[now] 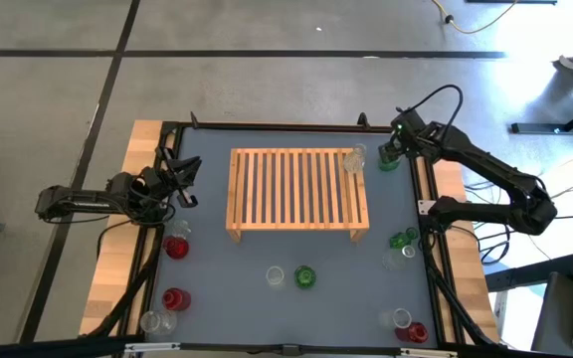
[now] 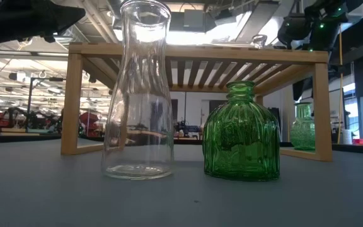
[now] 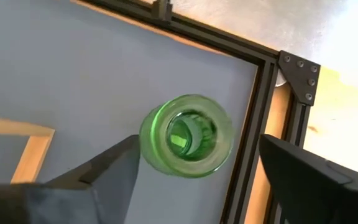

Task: Sort vases onto shelf
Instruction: Put the top right green bottle on the shelf

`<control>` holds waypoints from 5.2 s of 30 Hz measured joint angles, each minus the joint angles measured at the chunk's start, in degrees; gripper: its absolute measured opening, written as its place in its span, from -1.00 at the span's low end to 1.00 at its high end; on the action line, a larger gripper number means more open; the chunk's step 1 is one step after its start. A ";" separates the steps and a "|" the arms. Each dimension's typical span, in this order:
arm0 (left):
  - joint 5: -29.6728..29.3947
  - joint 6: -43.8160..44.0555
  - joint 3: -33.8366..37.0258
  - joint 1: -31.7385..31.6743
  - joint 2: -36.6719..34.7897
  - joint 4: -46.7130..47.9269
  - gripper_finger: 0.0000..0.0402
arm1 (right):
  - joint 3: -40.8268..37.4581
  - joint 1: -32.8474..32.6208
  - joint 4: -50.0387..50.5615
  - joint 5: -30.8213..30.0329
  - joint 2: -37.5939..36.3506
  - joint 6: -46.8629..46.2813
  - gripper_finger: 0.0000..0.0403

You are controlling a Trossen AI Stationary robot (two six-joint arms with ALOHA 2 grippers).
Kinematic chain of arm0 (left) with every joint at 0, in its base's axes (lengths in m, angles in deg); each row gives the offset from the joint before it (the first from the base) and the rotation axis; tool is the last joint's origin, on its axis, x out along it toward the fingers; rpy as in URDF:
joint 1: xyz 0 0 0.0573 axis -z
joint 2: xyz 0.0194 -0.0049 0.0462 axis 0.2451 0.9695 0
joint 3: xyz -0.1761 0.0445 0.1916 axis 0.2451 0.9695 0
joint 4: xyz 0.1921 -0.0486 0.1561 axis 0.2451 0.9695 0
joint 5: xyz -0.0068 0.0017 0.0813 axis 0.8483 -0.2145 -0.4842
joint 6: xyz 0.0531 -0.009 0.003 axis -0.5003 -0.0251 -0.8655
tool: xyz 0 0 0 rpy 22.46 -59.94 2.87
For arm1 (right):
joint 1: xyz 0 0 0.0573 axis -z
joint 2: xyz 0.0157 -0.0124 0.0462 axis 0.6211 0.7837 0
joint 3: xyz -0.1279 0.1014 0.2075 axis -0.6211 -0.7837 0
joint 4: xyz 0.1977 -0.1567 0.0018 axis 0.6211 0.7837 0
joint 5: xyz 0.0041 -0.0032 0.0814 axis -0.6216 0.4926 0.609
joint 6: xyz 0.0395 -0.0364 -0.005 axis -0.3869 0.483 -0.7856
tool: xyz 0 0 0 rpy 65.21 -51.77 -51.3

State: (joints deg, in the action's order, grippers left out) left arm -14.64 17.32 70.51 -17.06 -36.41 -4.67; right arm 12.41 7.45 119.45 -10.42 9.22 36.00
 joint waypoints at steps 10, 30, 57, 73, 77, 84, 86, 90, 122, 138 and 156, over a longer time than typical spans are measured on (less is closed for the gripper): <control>-0.02 -0.04 0.00 0.00 0.02 0.00 -0.82 | 0.00 1.15 -3.34 -0.05 0.04 -0.01 0.89; -0.42 -0.07 0.00 0.00 0.02 0.00 -0.82 | -0.07 1.07 -4.17 -3.10 5.60 -1.68 0.90; -1.84 -0.09 0.00 0.00 0.01 -0.42 -0.82 | -7.58 1.07 -12.69 -1.87 4.85 -1.45 0.31; -1.79 -0.09 0.00 0.00 0.02 -0.42 -0.82 | -7.24 1.03 -11.17 -3.54 4.25 2.25 0.03; -1.79 -0.09 0.00 0.00 -0.01 -0.42 -0.82 | -4.33 1.01 -6.89 -2.31 2.55 3.79 -0.03; -1.75 -0.09 0.01 0.00 0.01 -0.42 -0.82 | 1.20 1.01 0.46 2.53 -2.91 3.87 0.00; -1.75 -0.09 0.00 0.00 0.02 -0.42 -0.82 | 2.61 1.01 3.30 6.23 -4.33 4.29 0.03; -1.71 -0.09 0.00 0.00 0.02 -0.44 -0.82 | 6.04 0.25 10.40 12.85 -6.29 4.35 0.01; -1.70 -0.04 0.00 0.00 0.01 -0.90 -0.82 | 22.43 -39.19 23.45 11.82 -7.49 -12.14 -0.01; -1.46 -0.02 0.00 0.02 -0.01 -0.95 -0.82 | 36.35 -51.56 24.13 4.45 1.18 -13.36 -0.01; -1.44 0.11 0.00 0.02 0.00 -1.25 -0.82 | 55.24 -52.98 22.95 -0.99 21.07 6.21 0.00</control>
State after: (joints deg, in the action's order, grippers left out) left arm -16.09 17.43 70.51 -17.04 -36.41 -5.92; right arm 67.65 -45.53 142.40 -11.41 30.29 42.21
